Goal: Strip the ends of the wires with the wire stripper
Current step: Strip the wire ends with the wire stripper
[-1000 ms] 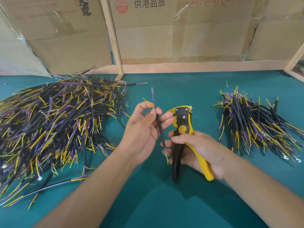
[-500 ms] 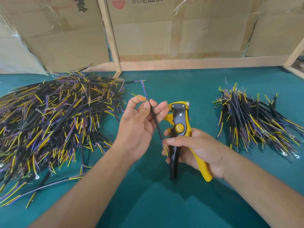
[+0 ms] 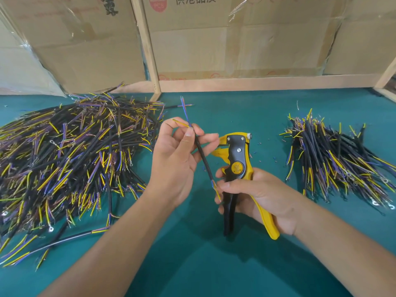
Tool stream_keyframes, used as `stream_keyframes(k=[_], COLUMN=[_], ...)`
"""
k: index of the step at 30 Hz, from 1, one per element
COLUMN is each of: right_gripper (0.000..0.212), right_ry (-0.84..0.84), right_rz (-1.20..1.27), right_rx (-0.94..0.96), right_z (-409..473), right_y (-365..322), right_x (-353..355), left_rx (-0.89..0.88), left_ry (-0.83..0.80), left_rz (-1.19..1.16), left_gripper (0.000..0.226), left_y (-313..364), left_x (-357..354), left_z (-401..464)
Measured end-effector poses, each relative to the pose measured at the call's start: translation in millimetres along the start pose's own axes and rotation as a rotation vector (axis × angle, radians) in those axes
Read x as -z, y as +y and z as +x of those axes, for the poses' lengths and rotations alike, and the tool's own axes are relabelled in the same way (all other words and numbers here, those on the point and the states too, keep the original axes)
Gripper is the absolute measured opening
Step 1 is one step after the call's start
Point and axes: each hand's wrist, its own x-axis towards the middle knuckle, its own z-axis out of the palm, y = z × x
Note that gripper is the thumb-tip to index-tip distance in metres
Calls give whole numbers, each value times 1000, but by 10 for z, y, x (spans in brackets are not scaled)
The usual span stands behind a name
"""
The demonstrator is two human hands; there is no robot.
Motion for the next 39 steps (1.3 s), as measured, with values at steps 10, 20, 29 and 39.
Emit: stream_keyframes(k=[10, 20, 29, 39], right_gripper=[23, 18, 14, 18], right_ry=[8, 5, 24, 23], right_rz=[10, 17, 27, 25], right_rx=[8, 17, 21, 6], right_z=[16, 20, 17, 8], right_y=[4, -25, -43, -22], right_x=[27, 55, 28, 20], left_rx=[110, 10, 291, 296], left_ry=[-13, -142, 83, 132], left_rz=[289, 545, 144, 99], left_gripper=[22, 10, 23, 25], left_y=[39, 68, 120, 83], left_x=[-8, 28, 16, 23], left_z=[-31, -41, 6, 1])
